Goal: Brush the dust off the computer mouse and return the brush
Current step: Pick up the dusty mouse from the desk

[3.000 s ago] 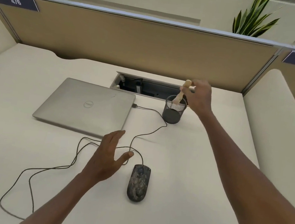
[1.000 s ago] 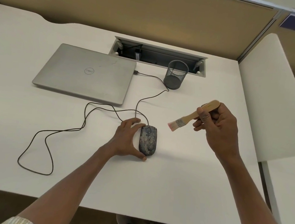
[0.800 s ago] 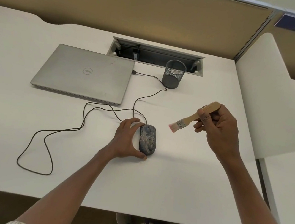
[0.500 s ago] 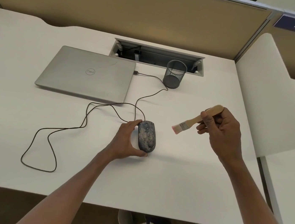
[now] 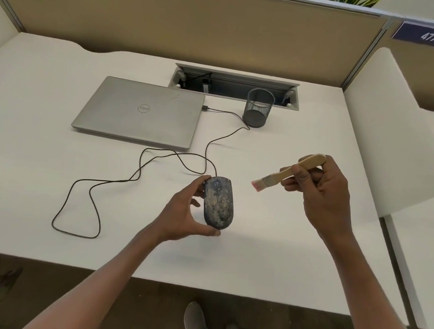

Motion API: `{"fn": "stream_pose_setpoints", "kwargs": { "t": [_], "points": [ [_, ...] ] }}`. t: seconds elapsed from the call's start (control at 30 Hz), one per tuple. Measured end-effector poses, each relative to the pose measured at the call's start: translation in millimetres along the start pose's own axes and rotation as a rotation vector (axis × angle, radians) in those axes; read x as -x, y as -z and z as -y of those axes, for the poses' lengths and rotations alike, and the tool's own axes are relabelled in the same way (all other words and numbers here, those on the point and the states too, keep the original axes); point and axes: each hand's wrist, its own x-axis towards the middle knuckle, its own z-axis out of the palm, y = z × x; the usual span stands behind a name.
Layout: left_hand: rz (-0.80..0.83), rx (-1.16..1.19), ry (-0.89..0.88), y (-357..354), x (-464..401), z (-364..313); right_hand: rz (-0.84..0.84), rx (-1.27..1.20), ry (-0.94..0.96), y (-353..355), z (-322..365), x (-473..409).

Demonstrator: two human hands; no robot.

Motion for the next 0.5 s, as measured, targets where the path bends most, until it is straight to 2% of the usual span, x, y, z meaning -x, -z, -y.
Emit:
{"fn": "stream_pose_setpoints", "kwargs": {
  "t": [0.5],
  "points": [
    [0.052,0.085,0.048,-16,109,-23,0.021,0.028,0.091,10,34,98]
  ]
}}
